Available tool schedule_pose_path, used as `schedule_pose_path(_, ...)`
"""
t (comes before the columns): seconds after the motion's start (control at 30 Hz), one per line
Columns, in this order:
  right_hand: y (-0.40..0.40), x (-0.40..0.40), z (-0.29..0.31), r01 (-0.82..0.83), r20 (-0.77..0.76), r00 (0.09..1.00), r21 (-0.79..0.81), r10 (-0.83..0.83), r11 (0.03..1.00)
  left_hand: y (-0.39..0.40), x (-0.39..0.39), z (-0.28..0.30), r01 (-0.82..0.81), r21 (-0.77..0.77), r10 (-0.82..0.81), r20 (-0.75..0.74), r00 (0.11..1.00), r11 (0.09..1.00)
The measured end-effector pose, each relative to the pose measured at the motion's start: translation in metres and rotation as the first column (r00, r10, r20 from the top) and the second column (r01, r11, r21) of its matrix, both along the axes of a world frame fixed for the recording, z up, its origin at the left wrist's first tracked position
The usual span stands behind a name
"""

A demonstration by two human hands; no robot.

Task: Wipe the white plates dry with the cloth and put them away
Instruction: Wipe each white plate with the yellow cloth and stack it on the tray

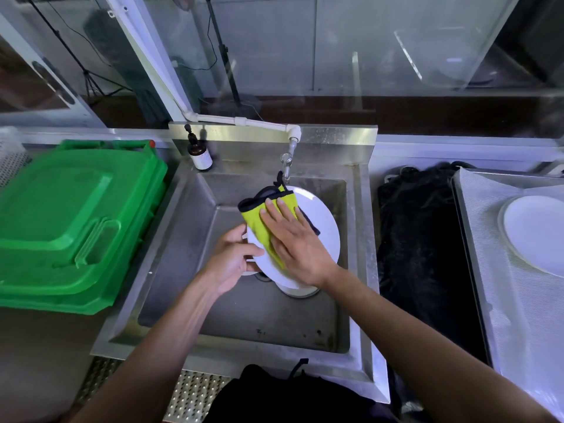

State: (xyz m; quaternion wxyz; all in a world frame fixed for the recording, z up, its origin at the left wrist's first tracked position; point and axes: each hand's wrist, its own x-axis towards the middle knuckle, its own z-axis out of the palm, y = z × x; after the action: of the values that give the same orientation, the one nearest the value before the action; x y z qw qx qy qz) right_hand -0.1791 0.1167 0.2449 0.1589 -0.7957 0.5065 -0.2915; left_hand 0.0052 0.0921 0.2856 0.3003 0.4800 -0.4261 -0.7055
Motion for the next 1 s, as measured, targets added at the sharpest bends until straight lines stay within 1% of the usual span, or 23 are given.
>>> schedule_pose_path(0.13,0.009,0.008,-0.005,-0.053,0.018,0.998,-0.051,0.054,0.997,-0.001,0.002,0.0,-0.028,0.018,0.027,0.028,0.999,0.999)
schedule_pose_path(0.23,0.004,0.004,-0.005,-0.078,-0.029,0.997,-0.07,0.077,0.994,0.0,0.0,0.002,-0.044,0.025,0.043,0.015,0.999,0.999)
schedule_pose_path(0.33,-0.005,0.001,0.001,-0.084,-0.076,0.994,-0.071,0.078,0.994,0.003,-0.003,0.004,-0.095,0.027,0.095,-0.01,0.995,0.995)
schedule_pose_path(0.4,-0.013,0.002,0.005,-0.033,-0.065,0.997,-0.05,0.03,0.998,0.005,-0.005,0.004,-0.101,0.016,0.101,-0.003,0.995,0.995)
schedule_pose_path(0.53,-0.028,-0.001,0.008,0.114,0.011,0.993,0.02,-0.114,0.993,0.004,-0.008,0.004,-0.131,-0.013,0.132,0.027,0.991,0.991)
schedule_pose_path(0.63,-0.035,-0.005,0.002,0.254,0.069,0.963,0.102,-0.262,0.962,0.004,-0.012,0.004,-0.178,-0.03,0.179,0.03,0.983,0.984)
schedule_pose_path(0.7,-0.035,-0.01,-0.007,0.32,0.088,0.937,0.167,-0.337,0.933,0.005,-0.014,0.003,-0.201,-0.039,0.203,0.042,0.978,0.979)
schedule_pose_path(0.87,-0.017,-0.017,-0.031,0.41,0.098,0.887,0.28,-0.451,0.868,0.008,-0.023,0.0,-0.245,-0.049,0.249,0.083,0.965,0.968)
schedule_pose_path(1.0,0.001,-0.009,-0.04,0.446,0.119,0.849,0.358,-0.514,0.82,0.01,-0.031,-0.005,-0.255,-0.061,0.26,0.098,0.96,0.965)
